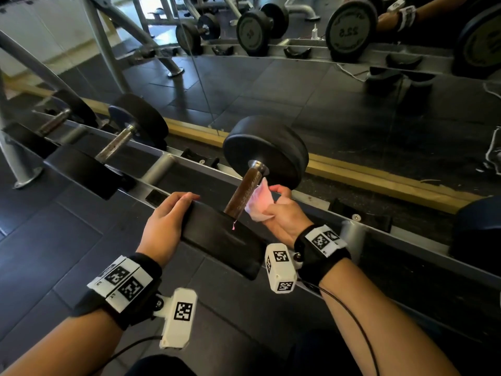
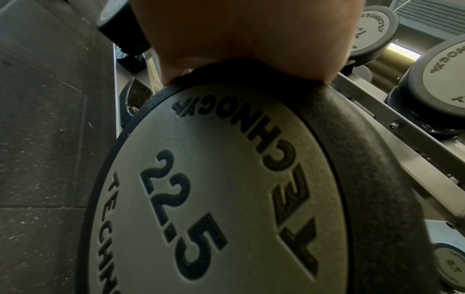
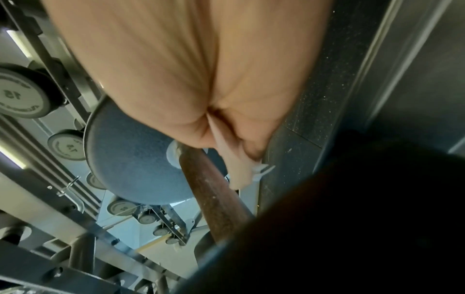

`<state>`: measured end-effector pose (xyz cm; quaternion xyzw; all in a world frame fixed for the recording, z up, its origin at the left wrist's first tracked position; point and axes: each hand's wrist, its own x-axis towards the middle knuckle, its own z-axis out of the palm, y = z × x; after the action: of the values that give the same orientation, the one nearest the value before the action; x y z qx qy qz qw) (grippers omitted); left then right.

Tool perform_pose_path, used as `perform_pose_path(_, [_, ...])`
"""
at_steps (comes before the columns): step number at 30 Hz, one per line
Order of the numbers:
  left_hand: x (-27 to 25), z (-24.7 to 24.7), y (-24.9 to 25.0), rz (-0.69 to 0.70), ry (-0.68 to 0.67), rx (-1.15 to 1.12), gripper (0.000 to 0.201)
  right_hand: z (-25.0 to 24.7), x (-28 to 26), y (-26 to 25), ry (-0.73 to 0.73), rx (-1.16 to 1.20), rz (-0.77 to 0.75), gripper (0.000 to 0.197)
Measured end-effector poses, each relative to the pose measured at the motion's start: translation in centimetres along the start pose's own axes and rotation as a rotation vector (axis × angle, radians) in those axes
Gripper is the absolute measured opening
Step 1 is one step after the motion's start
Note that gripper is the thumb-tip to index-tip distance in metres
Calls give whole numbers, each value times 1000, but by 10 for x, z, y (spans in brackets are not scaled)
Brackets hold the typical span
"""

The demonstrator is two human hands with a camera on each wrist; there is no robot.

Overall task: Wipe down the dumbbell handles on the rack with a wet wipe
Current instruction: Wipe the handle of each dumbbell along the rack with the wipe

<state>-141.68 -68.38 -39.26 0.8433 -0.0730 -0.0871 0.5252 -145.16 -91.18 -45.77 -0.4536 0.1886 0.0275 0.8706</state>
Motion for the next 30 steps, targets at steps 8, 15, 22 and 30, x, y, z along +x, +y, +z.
perform_pose_path(8, [-1, -1, 1, -15, -29, 1, 30, -6, -2, -8, -63, -30, -114, 59])
perform_pose_path(15, [-1, -1, 1, -14, -23, -11, 28, 4, -12, -7, -62, -383, -222, 46])
perform_pose_path(22, [-2, 0, 4, -12, -14, 8, 29, 0, -33, 3, -213, -396, -13, 38])
perform_pose_path(30, [-3, 0, 6, -29, -15, 12, 27, 11, -13, -11, 2, -407, -207, 39])
